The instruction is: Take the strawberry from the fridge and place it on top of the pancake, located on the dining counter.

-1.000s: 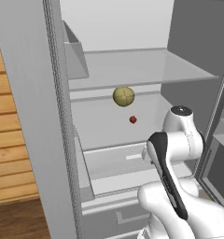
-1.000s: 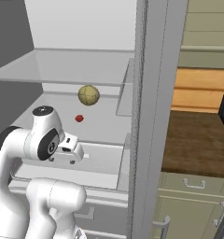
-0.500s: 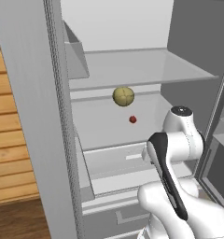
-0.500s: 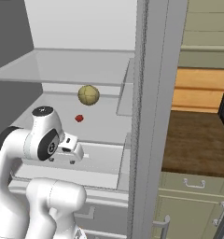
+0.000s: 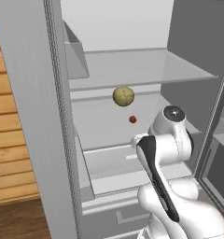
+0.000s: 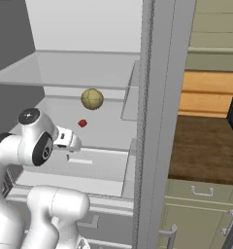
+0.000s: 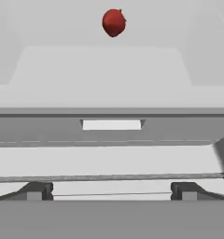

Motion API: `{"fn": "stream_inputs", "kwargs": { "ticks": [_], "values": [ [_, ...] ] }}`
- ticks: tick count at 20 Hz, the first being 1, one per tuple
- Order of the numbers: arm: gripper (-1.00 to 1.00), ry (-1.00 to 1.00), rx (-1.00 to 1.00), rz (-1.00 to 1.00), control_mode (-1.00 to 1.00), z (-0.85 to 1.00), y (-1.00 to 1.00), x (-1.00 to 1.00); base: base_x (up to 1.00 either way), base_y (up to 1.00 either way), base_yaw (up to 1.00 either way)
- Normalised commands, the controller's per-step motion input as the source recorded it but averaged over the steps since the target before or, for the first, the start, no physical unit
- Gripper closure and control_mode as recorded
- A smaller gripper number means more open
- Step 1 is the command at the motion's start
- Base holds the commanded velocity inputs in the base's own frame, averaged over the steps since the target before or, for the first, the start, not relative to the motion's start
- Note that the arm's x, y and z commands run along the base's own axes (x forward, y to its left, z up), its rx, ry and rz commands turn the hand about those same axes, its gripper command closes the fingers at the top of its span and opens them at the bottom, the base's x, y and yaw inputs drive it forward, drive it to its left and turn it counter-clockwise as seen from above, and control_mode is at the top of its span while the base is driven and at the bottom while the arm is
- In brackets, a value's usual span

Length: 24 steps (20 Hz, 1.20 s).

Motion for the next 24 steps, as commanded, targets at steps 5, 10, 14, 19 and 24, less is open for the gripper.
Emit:
{"fn": "stream_inputs", "kwargs": {
  "ticks": [5,10,14,19,24],
  "values": [
    [-1.00,-0.02,0.04,0.00,-1.00,0.33,0.02,0.71,0.00,0.00,0.00],
    [-1.00,0.04,0.08,-0.01,-1.00,0.17,-0.02,0.54,0.00,0.00,0.00],
    [-1.00,-0.02,0.06,-0.01,-1.00,-0.02,-0.01,0.78,0.00,0.00,0.00],
    [-1.00,0.00,0.00,-0.05,-1.00,-0.01,0.00,0.70,0.00,0.00,0.00],
    [-1.00,0.00,0.00,-0.07,-1.00,0.00,0.00,0.46,0.00,0.00,0.00]
  ]
}}
